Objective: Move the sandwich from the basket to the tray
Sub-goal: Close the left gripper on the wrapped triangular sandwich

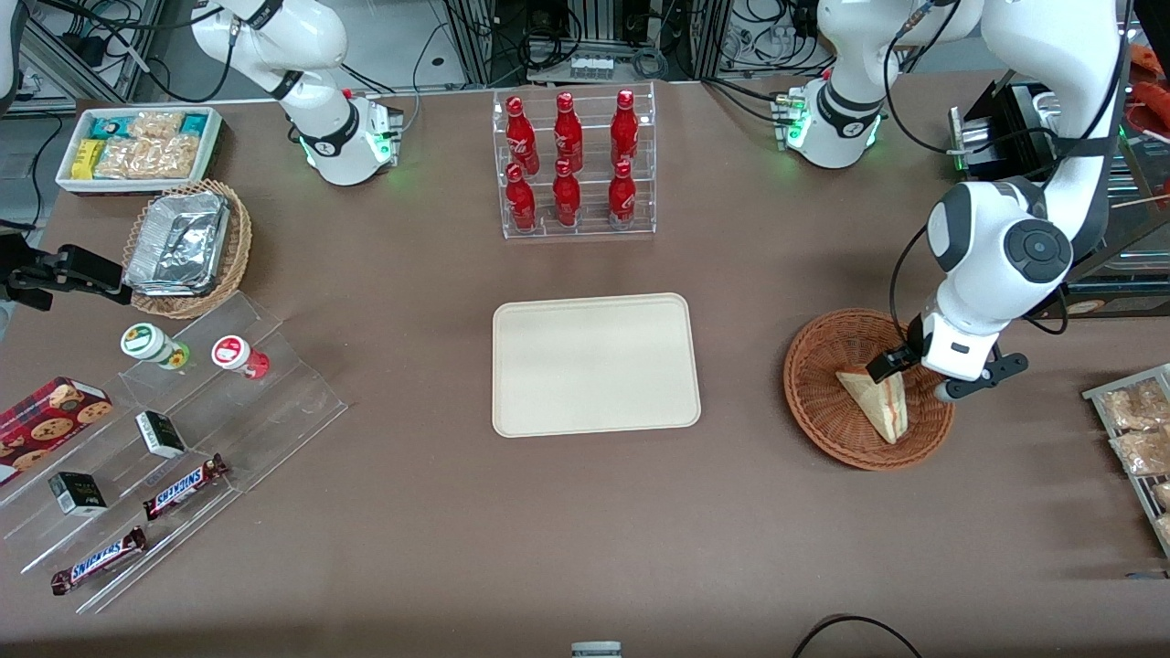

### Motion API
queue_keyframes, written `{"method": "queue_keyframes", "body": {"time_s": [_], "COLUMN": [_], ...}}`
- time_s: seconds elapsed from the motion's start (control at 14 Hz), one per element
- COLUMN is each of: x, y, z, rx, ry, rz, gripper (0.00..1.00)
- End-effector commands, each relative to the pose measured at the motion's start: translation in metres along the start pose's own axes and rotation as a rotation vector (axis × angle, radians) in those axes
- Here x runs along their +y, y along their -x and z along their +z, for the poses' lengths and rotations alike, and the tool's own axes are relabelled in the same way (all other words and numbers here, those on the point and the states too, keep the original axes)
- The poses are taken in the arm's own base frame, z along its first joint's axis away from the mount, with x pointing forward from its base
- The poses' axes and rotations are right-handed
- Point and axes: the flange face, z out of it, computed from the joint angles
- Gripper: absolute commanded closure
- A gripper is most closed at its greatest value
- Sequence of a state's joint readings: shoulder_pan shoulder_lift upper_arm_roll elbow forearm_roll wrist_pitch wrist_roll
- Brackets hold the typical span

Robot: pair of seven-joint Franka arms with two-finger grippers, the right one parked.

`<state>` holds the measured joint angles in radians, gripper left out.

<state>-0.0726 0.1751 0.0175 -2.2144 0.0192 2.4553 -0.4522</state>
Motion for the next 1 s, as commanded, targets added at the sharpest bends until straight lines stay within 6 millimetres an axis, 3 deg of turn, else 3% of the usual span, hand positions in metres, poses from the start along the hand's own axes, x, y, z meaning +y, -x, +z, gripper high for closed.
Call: {"method": "queue_keyframes", "body": {"time_s": [0.0, 0.5, 0.57, 0.64, 0.71, 0.79, 0.93], "x": [-0.001, 0.004, 0.007, 0.008, 0.01, 0.01, 0.011], "y": [0.001, 0.0, 0.001, 0.001, 0.002, 0.002, 0.003], "z": [0.013, 0.041, 0.044, 0.045, 0.045, 0.045, 0.045], "rx": [0.019, 0.038, 0.045, 0.05, 0.05, 0.049, 0.047], "ry": [-0.001, 0.013, 0.018, 0.021, 0.022, 0.021, 0.02], "rz": [-0.01, -0.027, -0.042, -0.062, -0.07, -0.068, -0.065], "gripper": [0.0, 0.0, 0.07, 0.26, 0.57, 0.75, 0.96]}}
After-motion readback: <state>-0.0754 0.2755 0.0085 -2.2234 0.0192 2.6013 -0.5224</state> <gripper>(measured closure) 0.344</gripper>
